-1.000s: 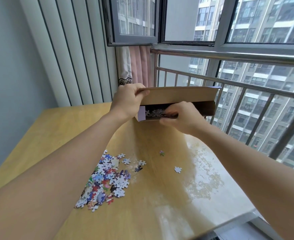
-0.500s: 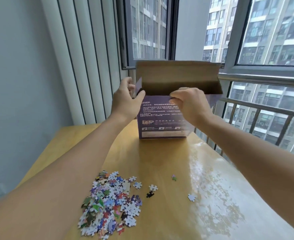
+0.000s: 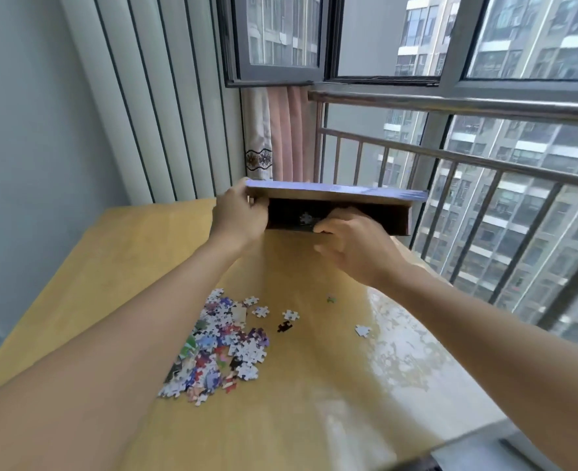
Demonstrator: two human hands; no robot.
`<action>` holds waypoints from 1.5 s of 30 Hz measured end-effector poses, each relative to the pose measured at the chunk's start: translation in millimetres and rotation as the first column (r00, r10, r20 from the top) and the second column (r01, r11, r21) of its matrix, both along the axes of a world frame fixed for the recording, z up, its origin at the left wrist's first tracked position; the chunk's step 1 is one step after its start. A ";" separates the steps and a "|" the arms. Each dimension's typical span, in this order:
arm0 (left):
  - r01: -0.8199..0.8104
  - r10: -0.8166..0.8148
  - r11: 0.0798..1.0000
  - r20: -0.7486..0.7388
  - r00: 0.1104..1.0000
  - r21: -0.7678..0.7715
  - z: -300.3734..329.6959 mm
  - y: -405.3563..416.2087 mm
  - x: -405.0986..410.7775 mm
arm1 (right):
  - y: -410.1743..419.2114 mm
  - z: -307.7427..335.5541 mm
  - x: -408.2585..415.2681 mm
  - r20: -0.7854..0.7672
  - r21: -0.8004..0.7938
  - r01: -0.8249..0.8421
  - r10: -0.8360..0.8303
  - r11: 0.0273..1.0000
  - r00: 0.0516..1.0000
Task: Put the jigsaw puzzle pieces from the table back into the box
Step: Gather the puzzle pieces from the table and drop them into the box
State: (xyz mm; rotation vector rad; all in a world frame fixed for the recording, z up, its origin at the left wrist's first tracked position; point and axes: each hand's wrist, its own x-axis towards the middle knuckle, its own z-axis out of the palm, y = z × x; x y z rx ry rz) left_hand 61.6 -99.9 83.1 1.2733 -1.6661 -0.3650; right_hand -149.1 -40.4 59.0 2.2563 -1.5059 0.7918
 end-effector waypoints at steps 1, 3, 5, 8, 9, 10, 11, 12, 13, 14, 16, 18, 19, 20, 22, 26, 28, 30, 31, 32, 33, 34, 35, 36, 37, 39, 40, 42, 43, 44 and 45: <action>0.008 -0.008 0.999 0.000 1.000 0.036 -10.6 2.0 -0.7 | 10.6 -15.5 -3.5 0.026 0.015 -0.004 0.004 1.000 1.000; 0.024 -0.024 0.997 -0.005 1.000 0.068 -23.5 7.7 -3.0 | 31.0 -44.9 -12.1 0.072 0.066 -0.003 -0.001 0.998 0.997; 0.036 -0.020 0.991 -0.119 0.993 0.127 -29.5 14.1 -5.8 | 46.6 -68.7 -22.4 0.133 0.247 0.015 -0.049 0.969 0.990; 0.069 -0.030 0.981 -0.207 0.978 0.183 -34.7 15.9 -10.5 | 56.9 -91.7 -31.3 0.229 0.525 0.085 -0.237 0.847 0.944; 0.086 -0.046 0.977 -0.202 0.978 0.193 -39.3 15.9 -12.5 | 58.6 -98.0 -30.4 0.229 0.606 0.108 -0.302 0.788 0.925; 0.100 -0.062 0.976 -0.195 0.979 0.195 -42.4 16.9 -14.9 | 58.8 -102.6 -26.5 0.209 0.659 0.125 -0.340 0.741 0.917; 0.106 -0.068 0.974 -0.186 0.980 0.202 -46.7 17.6 -17.0 | 57.9 -106.7 -20.8 0.179 0.683 0.139 -0.350 0.717 0.920; 0.105 -0.069 0.973 -0.177 0.982 0.206 -50.2 18.4 -19.6 | 56.6 -110.2 -12.9 0.158 0.686 0.151 -0.349 0.712 0.924; 0.103 -0.068 0.972 -0.168 0.983 0.211 -52.9 19.7 -22.5 | 56.2 -112.1 -2.6 0.153 0.684 0.151 -0.343 0.713 0.927; 0.105 -0.070 0.971 -0.163 0.984 0.215 -55.9 20.2 -24.4 | 57.2 -111.6 10.9 0.156 0.695 0.138 -0.336 0.706 0.929; 0.121 -0.087 0.969 -0.162 0.983 0.217 -59.0 21.5 -27.8 | 59.7 -107.5 39.8 0.209 0.728 0.048 -0.288 0.684 0.935; 0.151 -0.121 0.963 -0.146 0.982 0.222 -61.0 21.1 -26.9 | 61.4 -98.9 64.8 0.346 0.735 -0.111 -0.228 0.669 0.910; 0.174 -0.144 0.957 -0.142 0.979 0.231 -62.9 19.8 -25.4 | 61.1 -94.0 70.8 0.434 0.723 -0.188 -0.224 0.665 0.873; 0.200 -0.171 0.949 -0.134 0.976 0.245 -65.1 19.3 -23.2 | 60.2 -88.5 72.7 0.519 0.695 -0.243 -0.238 0.677 0.821; 0.253 -0.240 0.923 -0.081 0.967 0.289 -71.3 19.3 -17.4 | 57.1 -82.0 67.2 0.605 0.611 -0.219 -0.270 0.760 0.749; 0.267 -0.274 0.918 -0.020 0.962 0.293 -88.9 17.8 -7.2 | 55.4 -88.8 51.8 0.286 0.563 0.075 -0.279 0.823 0.917; 0.233 -0.239 0.936 -0.006 0.971 0.263 -93.2 16.9 -8.3 | 61.0 -100.2 55.5 0.265 0.511 0.100 -0.268 0.854 0.926; 0.211 -0.218 0.950 0.006 0.976 0.230 -90.6 18.9 -12.6 | 67.1 -111.6 61.0 0.277 0.471 0.125 -0.281 0.873 0.919; 0.208 -0.217 0.954 0.017 0.976 0.217 -89.0 19.3 -15.2 | 67.2 -118.2 62.5 0.261 0.471 0.134 -0.283 0.872 0.923; 0.208 -0.220 0.955 0.032 0.975 0.212 -86.7 19.9 -18.2 | 66.2 -123.8 63.7 0.225 0.486 0.140 -0.278 0.863 0.934; 0.212 -0.225 0.953 0.038 0.974 0.216 -86.4 21.1 -19.5 | 64.4 -129.1 66.0 0.170 0.505 0.139 -0.256 0.852 0.952; 0.221 -0.234 0.949 0.033 0.972 0.223 -85.8 21.9 -20.1 | 62.5 -131.0 67.9 0.132 0.529 0.135 -0.238 0.838 0.962; 0.236 -0.248 0.944 0.022 0.969 0.232 -87.0 22.1 -20.3 | 61.3 -131.4 70.6 0.128 0.550 0.108 -0.212 0.828 0.969; 0.249 -0.260 0.938 0.012 0.966 0.242 -87.8 22.8 -19.8 | 60.3 -130.0 75.8 0.145 0.565 0.071 -0.183 0.822 0.972; 0.263 -0.272 0.931 0.002 0.962 0.255 -89.3 22.4 -18.1 | 60.5 -127.9 82.8 0.171 0.577 0.021 -0.146 0.816 0.974; 0.299 -0.314 0.910 0.006 0.950 0.287 -92.5 22.4 -16.2 | 61.0 -124.2 99.3 0.226 0.596 -0.092 -0.057 0.798 0.972; 0.313 -0.340 0.899 0.036 0.940 0.305 -93.6 22.9 -15.1 | 60.6 -123.2 108.1 0.251 0.619 -0.149 -0.015 0.771 0.968; 0.363 -0.417 0.857 0.080 0.905 0.366 -92.9 26.5 -7.7 | 60.0 -120.8 122.7 0.370 0.619 -0.279 0.040 0.734 0.928; 0.397 -0.458 0.825 0.065 0.886 0.402 -91.1 29.3 -0.7 | 58.6 -118.7 126.6 0.465 0.594 -0.330 0.021 0.734 0.885; 0.415 -0.474 0.806 0.040 0.880 0.422 -88.7 31.8 9.4 | 56.9 -115.6 128.6 0.550 0.564 -0.353 -0.020 0.747 0.835; 0.402 -0.451 0.814 0.020 0.892 0.420 -86.8 33.4 22.6 | 54.2 -113.7 128.9 0.611 0.534 -0.353 -0.061 0.768 0.789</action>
